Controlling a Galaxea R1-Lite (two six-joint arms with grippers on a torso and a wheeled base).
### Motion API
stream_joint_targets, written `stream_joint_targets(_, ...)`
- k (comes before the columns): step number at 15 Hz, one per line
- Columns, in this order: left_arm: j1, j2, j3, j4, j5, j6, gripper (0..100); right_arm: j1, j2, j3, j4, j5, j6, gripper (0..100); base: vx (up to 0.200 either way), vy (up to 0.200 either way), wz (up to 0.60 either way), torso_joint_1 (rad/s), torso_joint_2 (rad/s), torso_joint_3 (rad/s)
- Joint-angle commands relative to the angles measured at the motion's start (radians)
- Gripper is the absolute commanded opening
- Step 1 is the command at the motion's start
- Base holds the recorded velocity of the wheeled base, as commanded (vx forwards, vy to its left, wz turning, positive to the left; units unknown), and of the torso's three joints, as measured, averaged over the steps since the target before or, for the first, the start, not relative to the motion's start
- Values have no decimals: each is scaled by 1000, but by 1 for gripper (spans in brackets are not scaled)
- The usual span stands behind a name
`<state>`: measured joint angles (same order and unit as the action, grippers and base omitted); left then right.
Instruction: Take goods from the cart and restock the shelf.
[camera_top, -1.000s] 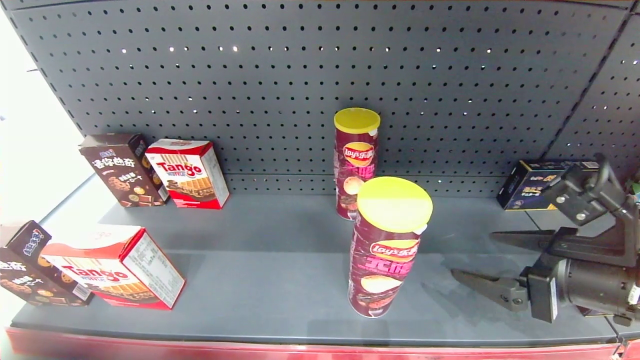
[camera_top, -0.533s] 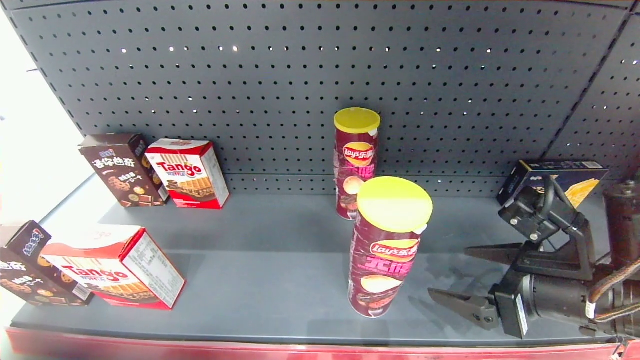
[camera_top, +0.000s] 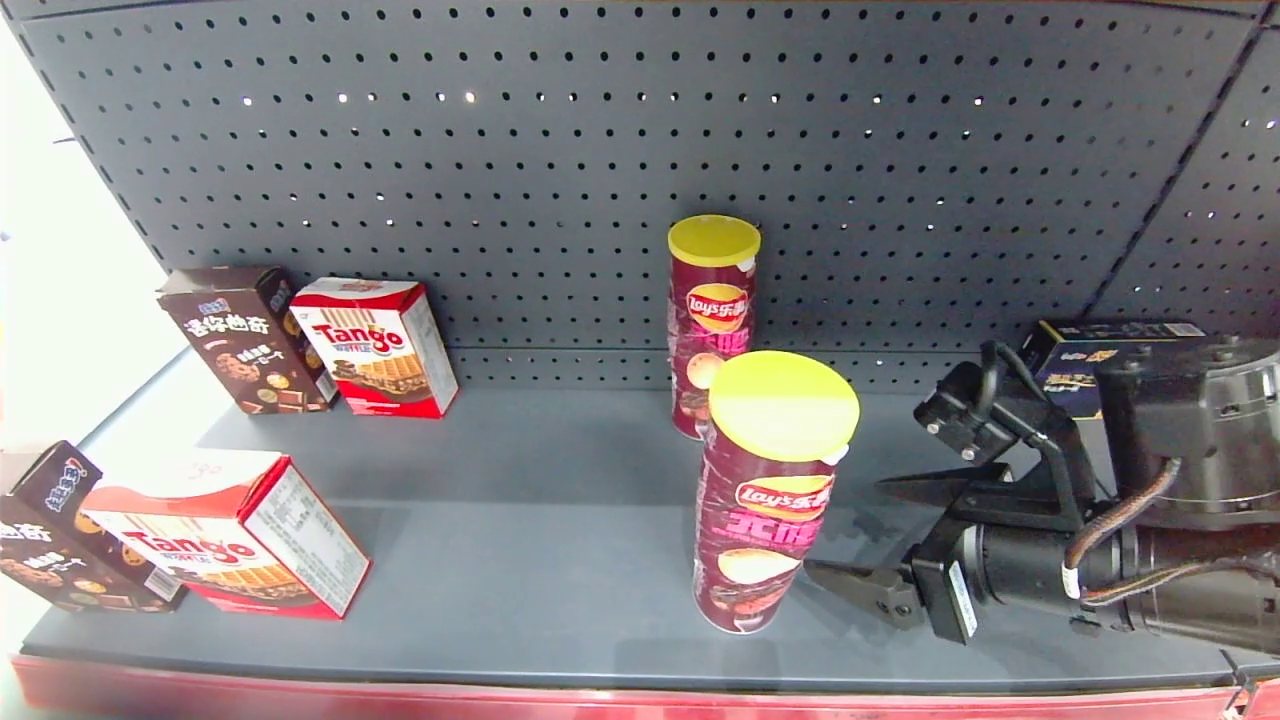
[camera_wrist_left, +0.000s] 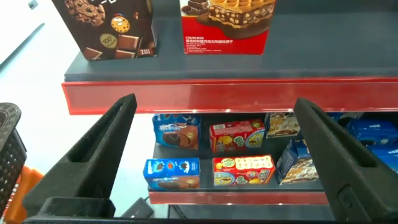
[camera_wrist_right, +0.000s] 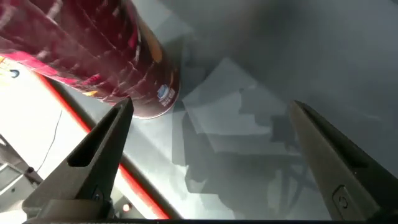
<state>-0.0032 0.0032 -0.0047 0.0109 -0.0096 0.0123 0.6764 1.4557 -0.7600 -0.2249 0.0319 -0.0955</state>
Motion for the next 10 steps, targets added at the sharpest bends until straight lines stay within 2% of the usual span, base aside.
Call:
stream_joint_targets(1,2,3,0,0,0,-2,100,8,51,-39,-1,-1,-1,100,0,0,0,0,0,0)
stream_joint_targets(8,0,3,0,-2,0,-2,100,5,21,-18,-1,-4,0,100,0,0,0,0,0,0)
stream_joint_targets(10,2,3,0,0,0,-2,100,-35,-14,-4,-8,-4,2,100,0,0,0,0,0,0)
